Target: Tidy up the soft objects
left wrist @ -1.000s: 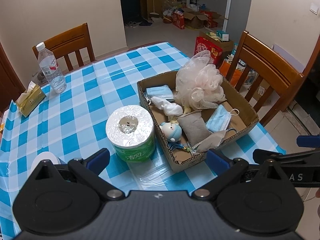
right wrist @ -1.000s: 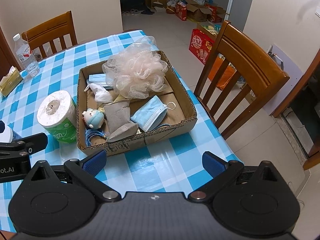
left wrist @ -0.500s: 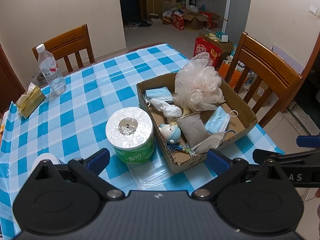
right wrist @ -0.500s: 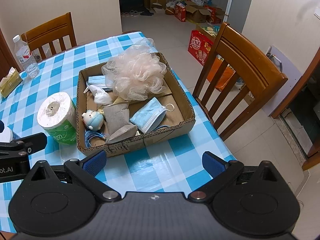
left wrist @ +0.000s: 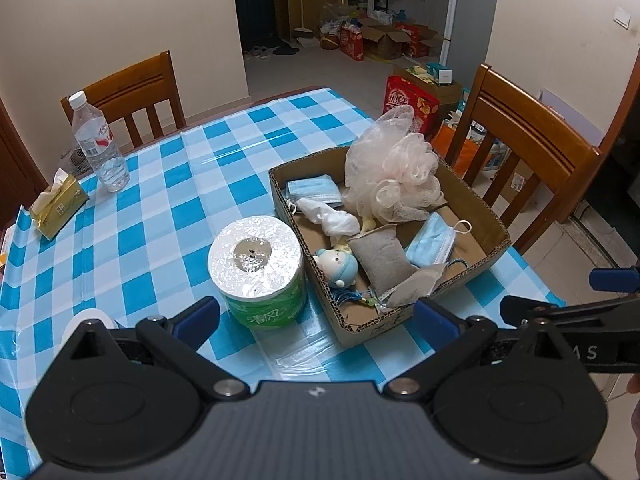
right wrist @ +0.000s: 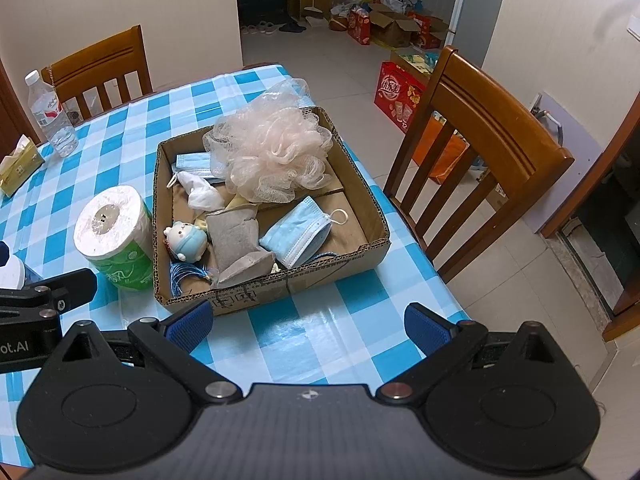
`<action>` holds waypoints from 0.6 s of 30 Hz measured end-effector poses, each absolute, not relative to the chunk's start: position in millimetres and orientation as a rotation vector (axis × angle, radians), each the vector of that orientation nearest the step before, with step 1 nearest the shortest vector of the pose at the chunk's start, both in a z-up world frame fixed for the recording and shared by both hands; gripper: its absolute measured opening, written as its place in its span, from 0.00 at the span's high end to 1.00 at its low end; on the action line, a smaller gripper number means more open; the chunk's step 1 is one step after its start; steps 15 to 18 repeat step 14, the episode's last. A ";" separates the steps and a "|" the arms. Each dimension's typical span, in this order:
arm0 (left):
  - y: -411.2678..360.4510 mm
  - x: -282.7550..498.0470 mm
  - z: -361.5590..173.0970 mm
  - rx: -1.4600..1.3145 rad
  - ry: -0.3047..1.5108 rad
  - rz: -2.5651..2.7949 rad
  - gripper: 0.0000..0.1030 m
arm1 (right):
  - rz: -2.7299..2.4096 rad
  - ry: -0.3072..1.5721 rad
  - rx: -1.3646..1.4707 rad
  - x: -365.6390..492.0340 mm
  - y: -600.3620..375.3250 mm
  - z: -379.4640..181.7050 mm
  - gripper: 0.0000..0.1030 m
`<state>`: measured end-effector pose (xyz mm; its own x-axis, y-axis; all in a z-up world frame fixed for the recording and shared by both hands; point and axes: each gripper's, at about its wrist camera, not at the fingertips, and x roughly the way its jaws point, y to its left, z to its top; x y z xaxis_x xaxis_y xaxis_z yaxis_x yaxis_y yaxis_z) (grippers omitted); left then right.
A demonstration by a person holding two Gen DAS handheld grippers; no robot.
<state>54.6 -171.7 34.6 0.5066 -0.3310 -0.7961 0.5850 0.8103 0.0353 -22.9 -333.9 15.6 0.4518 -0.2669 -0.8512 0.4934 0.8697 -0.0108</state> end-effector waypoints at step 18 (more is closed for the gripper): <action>-171.8 55.2 34.3 0.320 0.886 -0.575 0.01 | -0.482 1.001 0.253 -22.0 -334.5 16.5 0.00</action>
